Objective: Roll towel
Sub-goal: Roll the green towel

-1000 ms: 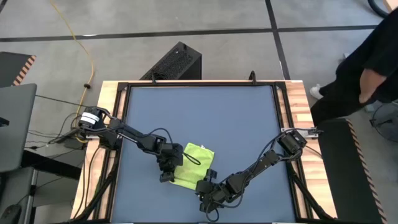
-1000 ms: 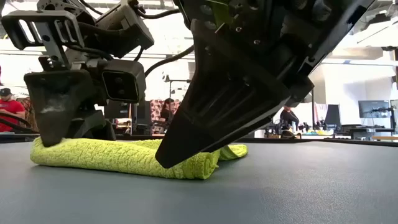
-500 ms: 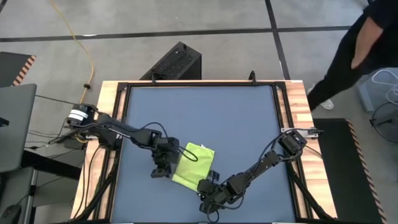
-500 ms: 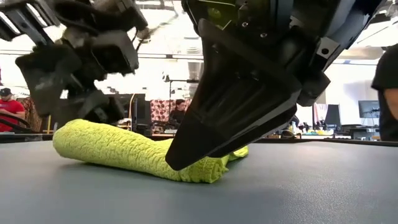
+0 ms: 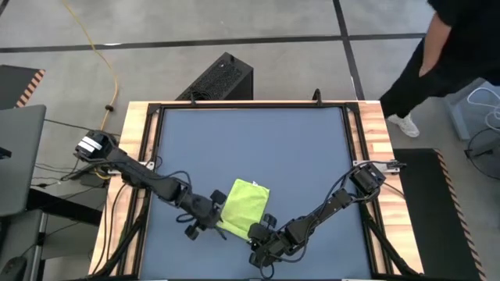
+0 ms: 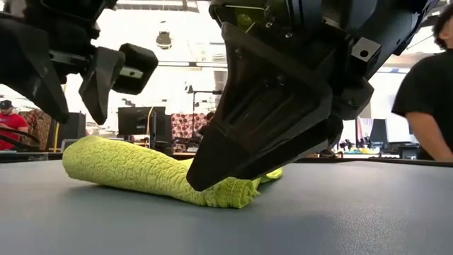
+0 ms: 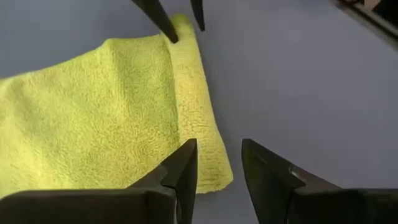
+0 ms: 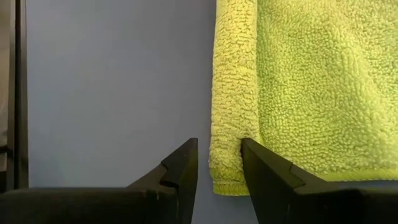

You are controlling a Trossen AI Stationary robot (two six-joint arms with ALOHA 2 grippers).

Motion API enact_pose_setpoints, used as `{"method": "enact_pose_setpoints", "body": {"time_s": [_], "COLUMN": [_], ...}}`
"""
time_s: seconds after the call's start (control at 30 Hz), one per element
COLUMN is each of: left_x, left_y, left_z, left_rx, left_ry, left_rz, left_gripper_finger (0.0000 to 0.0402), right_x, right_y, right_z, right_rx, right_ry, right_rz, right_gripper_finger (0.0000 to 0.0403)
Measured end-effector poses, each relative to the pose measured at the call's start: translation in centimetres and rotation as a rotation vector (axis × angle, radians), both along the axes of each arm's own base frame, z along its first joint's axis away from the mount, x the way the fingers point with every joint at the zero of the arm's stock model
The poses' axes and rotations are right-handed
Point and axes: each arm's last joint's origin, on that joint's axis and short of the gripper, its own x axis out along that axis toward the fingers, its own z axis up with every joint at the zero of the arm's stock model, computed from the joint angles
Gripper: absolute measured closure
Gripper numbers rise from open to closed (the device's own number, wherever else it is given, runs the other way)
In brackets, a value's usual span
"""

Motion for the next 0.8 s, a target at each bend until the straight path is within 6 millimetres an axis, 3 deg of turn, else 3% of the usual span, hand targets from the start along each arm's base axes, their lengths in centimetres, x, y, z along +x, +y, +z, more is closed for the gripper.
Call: {"method": "enact_pose_setpoints", "body": {"time_s": [0.23, 0.47, 0.67, 0.8], "left_x": [-0.4, -0.5, -0.1, 0.0], "left_y": [0.0, 0.0, -0.2, -0.2], "left_z": [-0.6, -1.0, -3.6, -4.2], "left_rx": [0.057, 0.014, 0.043, 0.029], "left_ry": [-0.032, -0.028, 0.057, 0.093], "left_rz": [0.0, 0.027, 0.057, 0.081], "left_gripper_finger": [0.0278, 0.0228, 0.0196, 0.0194], "right_x": [0.2, 0.2, 0.2, 0.2], "right_y": [-0.3, -0.4, -0.4, -0.4], "right_z": [0.0, 0.0, 0.0, -0.1], "right_rx": [-0.001, -0.005, -0.011, -0.015], "right_ry": [-0.002, -0.002, -0.001, -0.001], "right_rz": [-0.012, -0.015, -0.011, -0.011], "right_gripper_finger": [0.0253, 0.0253, 0.0253, 0.0253]}}
